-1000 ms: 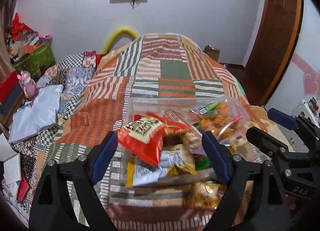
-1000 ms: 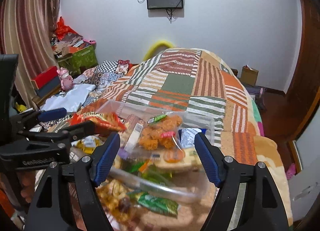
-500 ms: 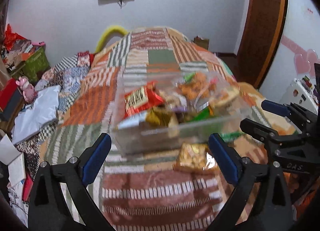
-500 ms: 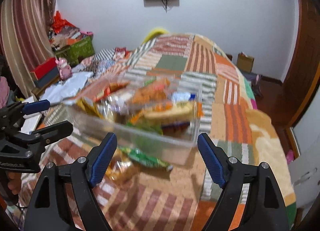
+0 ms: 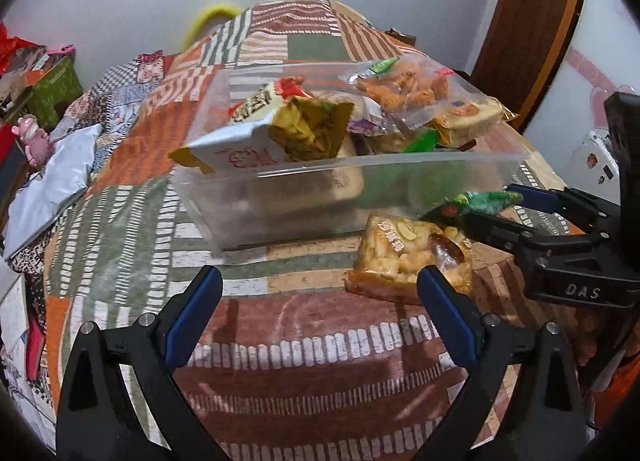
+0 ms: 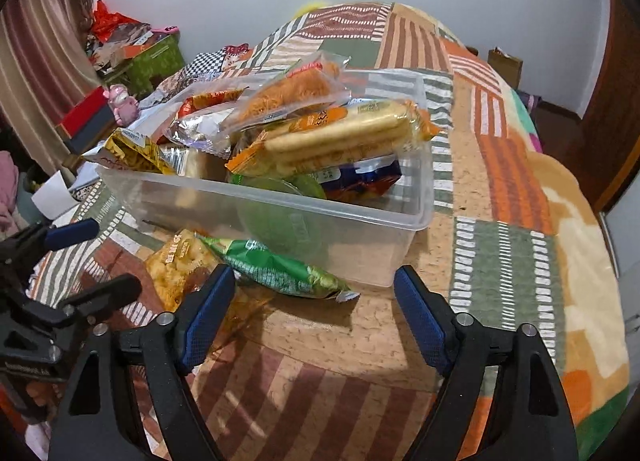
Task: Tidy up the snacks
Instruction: 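Grasp the peanut-cake pack with the left tool, then lift the peanut-cake pack with the left tool while the right tool grasps the green pea bag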
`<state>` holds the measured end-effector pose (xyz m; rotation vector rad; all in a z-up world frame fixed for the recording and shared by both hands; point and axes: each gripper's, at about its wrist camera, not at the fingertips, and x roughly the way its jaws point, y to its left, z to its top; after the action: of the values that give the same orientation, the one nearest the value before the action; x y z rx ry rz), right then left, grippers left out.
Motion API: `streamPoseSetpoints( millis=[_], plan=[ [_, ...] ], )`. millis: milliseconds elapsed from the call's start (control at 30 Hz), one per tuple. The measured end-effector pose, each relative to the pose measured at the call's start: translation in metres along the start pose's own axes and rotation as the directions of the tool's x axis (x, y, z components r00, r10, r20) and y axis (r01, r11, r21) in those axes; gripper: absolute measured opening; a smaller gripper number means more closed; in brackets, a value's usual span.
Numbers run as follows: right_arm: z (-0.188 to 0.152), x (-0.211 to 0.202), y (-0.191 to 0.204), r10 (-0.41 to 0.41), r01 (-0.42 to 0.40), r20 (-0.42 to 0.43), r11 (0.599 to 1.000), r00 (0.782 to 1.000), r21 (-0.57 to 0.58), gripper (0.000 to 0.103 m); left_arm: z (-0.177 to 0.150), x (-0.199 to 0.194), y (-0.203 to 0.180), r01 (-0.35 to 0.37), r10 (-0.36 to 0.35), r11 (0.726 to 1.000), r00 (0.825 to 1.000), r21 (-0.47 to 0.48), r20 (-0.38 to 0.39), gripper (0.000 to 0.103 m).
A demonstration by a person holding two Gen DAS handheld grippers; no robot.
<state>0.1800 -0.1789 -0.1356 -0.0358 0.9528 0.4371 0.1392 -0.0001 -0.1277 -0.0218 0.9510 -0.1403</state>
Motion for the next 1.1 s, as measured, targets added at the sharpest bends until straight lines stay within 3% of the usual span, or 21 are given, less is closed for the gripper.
streamPoseSetpoints(
  millis=[100,167,200,233,600,867,933,1000,1100],
  plan=[
    [-0.002,-0.001,-0.003,0.008,-0.008,0.005,1.000,1.000,0.017,0.071,-0.001,0.004,-0.008,0.014,-0.014,1.000,1.000,0.025,-0.002,0.099],
    [-0.003,-0.001,-0.006,0.011,-0.011,0.002,0.999,1.000,0.033,0.058,-0.001,0.005,-0.013,0.020,-0.020,0.999,1.000,0.040,-0.007,0.099],
    [-0.004,0.000,-0.008,0.035,-0.034,-0.006,0.999,0.999,0.038,0.040,-0.002,0.006,-0.017,0.024,-0.024,0.999,1.000,0.049,-0.011,0.099],
    [-0.004,0.002,-0.009,0.058,-0.057,-0.021,0.997,0.998,0.044,0.035,-0.002,0.007,-0.020,0.027,-0.027,0.998,1.000,0.056,-0.014,0.099],
    [-0.011,-0.014,-0.007,0.039,-0.039,0.013,0.999,0.999,0.006,0.016,0.008,0.021,-0.040,0.098,-0.096,0.994,0.994,0.047,-0.050,0.099],
    [-0.011,-0.026,-0.012,0.030,-0.030,0.028,1.000,0.999,0.002,0.018,0.008,0.037,-0.054,0.098,-0.091,0.992,0.992,0.080,-0.085,0.098],
    [-0.007,-0.028,-0.012,0.036,-0.036,0.040,0.999,0.999,-0.002,0.032,0.008,0.039,-0.051,0.120,-0.114,0.991,0.989,0.058,-0.094,0.084],
    [-0.003,-0.028,-0.010,0.026,-0.025,0.055,1.000,0.998,-0.012,0.045,0.007,0.038,-0.045,0.135,-0.131,0.990,0.987,0.029,-0.096,0.078],
    [0.004,-0.027,-0.005,0.020,-0.017,0.071,0.999,0.997,-0.039,0.047,0.004,0.034,-0.038,0.117,-0.116,0.993,0.990,0.019,-0.080,0.076]
  ],
)
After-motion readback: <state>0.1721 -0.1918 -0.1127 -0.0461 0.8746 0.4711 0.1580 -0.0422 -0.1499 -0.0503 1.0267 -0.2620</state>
